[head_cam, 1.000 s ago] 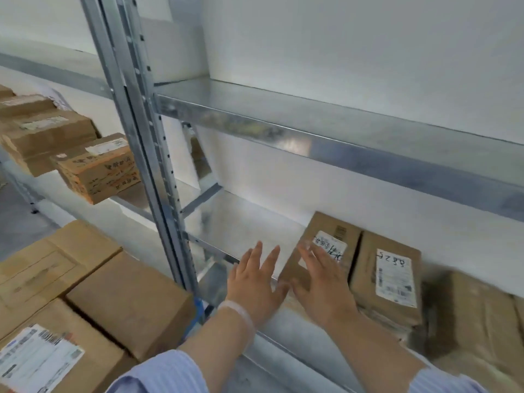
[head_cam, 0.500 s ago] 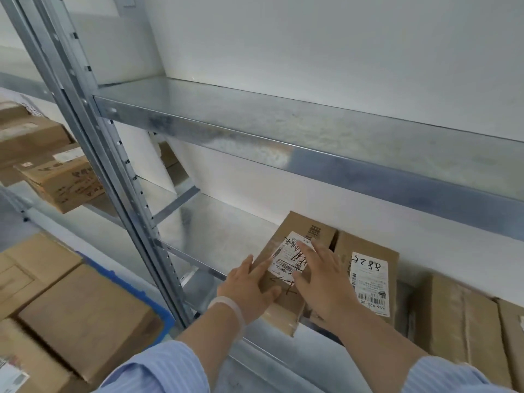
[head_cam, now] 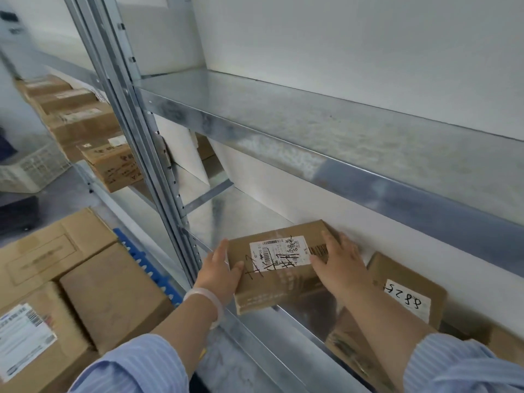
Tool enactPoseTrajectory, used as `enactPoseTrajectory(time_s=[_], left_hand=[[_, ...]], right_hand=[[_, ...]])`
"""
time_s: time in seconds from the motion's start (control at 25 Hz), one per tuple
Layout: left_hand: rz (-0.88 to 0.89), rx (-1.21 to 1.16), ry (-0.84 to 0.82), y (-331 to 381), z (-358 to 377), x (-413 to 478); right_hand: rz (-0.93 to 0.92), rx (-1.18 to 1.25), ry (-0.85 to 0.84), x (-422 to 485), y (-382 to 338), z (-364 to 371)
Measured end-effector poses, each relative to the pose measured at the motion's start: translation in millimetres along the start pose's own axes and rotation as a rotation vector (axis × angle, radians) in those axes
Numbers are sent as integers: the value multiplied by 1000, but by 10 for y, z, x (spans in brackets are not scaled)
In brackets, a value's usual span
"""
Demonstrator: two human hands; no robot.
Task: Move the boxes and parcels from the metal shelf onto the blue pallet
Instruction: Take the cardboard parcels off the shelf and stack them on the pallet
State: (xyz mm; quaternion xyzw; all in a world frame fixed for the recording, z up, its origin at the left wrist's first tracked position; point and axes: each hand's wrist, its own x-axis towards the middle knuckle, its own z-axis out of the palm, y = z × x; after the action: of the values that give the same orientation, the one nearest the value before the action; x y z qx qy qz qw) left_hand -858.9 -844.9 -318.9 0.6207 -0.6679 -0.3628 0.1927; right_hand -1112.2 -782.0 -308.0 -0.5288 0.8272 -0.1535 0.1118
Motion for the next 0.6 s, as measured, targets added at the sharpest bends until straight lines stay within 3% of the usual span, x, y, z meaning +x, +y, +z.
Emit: enactPoseTrajectory(time_s=[0.16, 0.28, 0.6], left_hand=[[-69, -173, -104, 30, 165, -168], [-85, -200, -77, 17, 163, -202], [-152, -249, 375, -459, -1049, -569]], right_hand=[[44, 95, -157, 308, 74, 12], [23, 145, -218, 363, -2, 28], [-346, 278, -168, 246, -1497, 122]])
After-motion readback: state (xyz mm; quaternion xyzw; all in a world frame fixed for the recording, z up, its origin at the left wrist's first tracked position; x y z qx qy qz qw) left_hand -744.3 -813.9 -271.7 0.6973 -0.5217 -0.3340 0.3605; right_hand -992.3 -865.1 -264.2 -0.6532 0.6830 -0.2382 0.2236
